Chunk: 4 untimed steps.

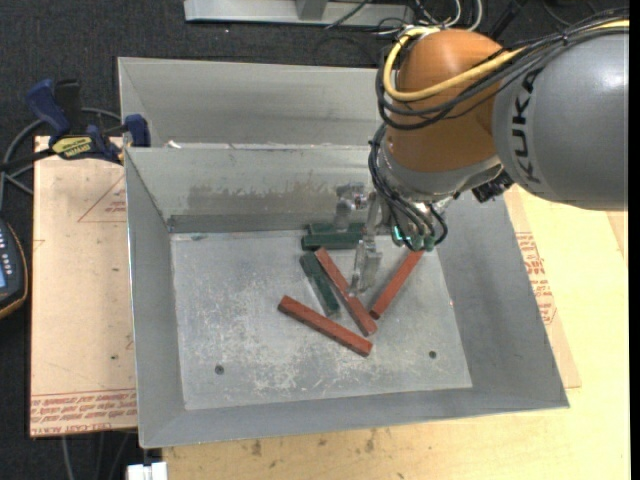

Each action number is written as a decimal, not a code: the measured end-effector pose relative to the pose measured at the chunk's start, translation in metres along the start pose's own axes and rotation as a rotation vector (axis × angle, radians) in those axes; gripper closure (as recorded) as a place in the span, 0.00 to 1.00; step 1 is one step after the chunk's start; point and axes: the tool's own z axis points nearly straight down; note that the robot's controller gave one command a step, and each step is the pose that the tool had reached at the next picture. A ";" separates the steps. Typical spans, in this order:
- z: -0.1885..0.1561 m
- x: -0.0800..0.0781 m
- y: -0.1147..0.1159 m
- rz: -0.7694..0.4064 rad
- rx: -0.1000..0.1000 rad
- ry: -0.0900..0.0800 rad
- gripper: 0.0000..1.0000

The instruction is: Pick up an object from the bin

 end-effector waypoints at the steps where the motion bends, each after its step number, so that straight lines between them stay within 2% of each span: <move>1: 0.153 0.025 -0.016 -0.437 0.000 -0.011 0.00; 2: 0.128 0.013 0.016 -0.284 -0.001 -0.011 0.00; 3: 0.155 0.040 -0.003 -0.210 0.000 -0.004 0.00; 4: 0.138 0.093 0.024 -0.483 0.000 -0.007 0.00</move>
Offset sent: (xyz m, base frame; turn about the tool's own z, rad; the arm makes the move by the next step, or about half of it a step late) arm -0.0270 -0.0167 -0.1535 -0.4395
